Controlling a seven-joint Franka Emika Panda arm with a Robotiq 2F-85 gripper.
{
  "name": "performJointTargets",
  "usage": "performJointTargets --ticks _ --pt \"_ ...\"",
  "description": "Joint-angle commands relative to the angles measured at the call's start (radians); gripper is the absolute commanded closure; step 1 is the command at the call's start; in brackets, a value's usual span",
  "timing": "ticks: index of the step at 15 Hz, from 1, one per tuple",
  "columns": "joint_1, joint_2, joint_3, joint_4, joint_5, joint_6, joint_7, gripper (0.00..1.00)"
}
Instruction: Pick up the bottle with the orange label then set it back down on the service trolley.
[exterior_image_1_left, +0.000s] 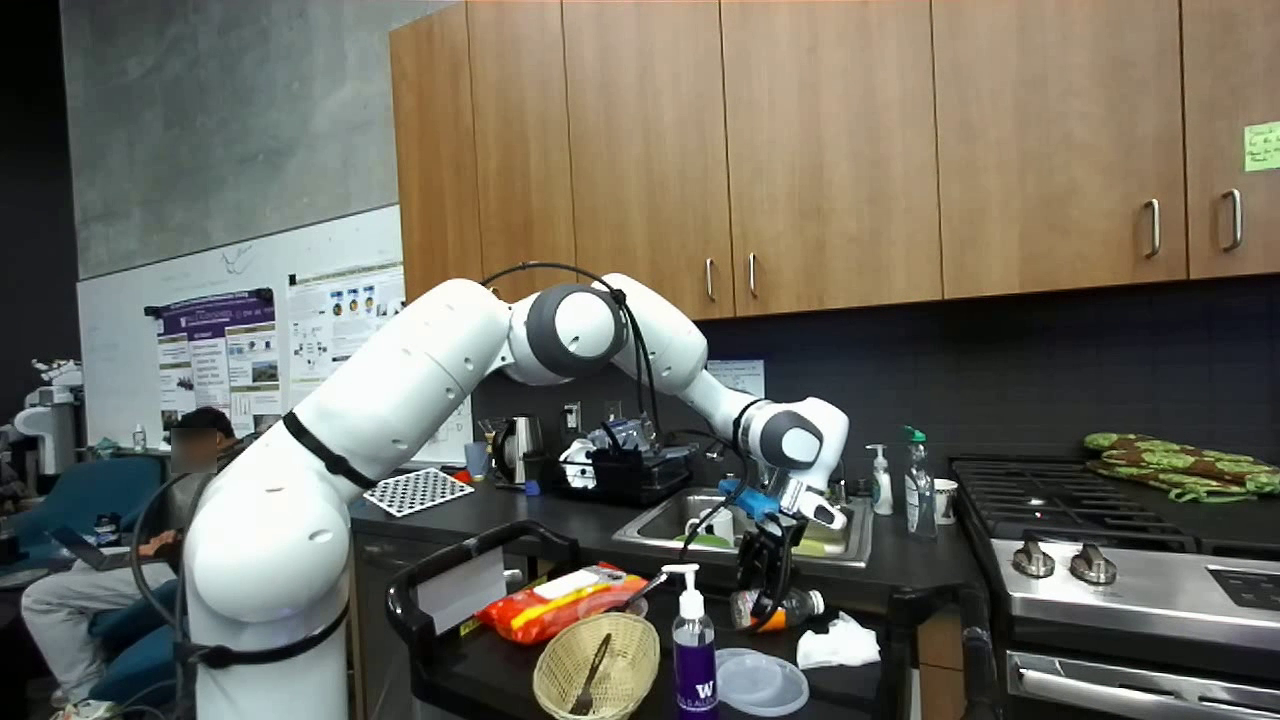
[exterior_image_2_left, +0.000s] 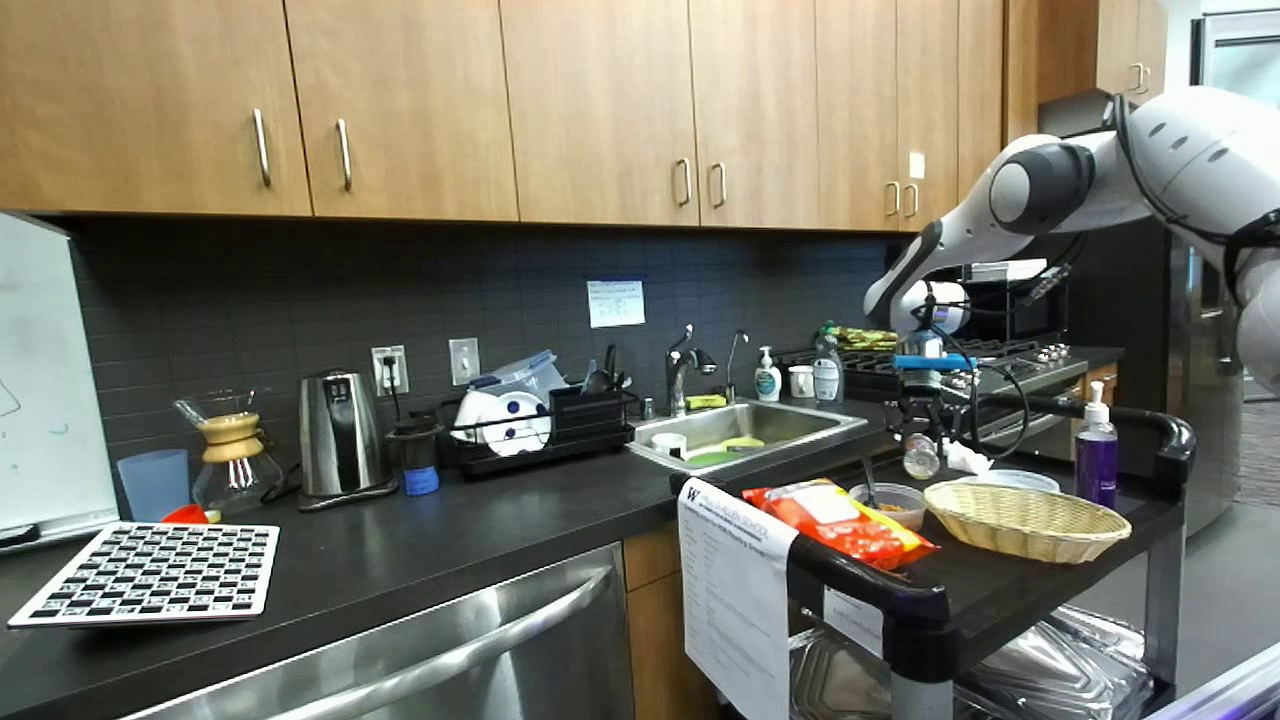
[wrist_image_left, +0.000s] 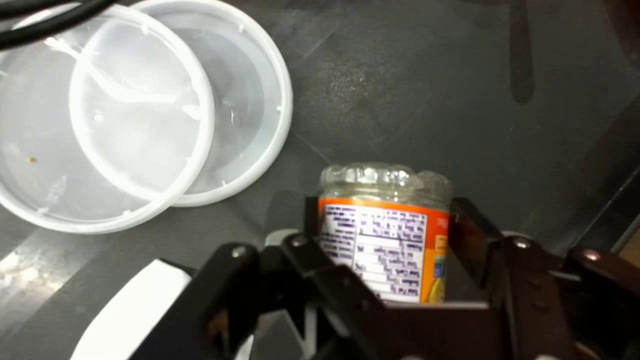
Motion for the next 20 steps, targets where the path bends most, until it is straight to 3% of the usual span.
performJointTargets --ticks 1,5,11,20 --pt "0.02 -0.014 -0.007 0.003 0.003 -0.007 0.041 0.61" --pt "0.087 -0.036 -0.029 -0.038 -0.044 0.055 0.124 0.62" --pt "0.226 -0.046 -0.095 -0.091 -0.177 0.148 0.394 0.62" --pt "0.33 -0.126 -0.136 -0.206 -0.326 0.188 0.682 0.62"
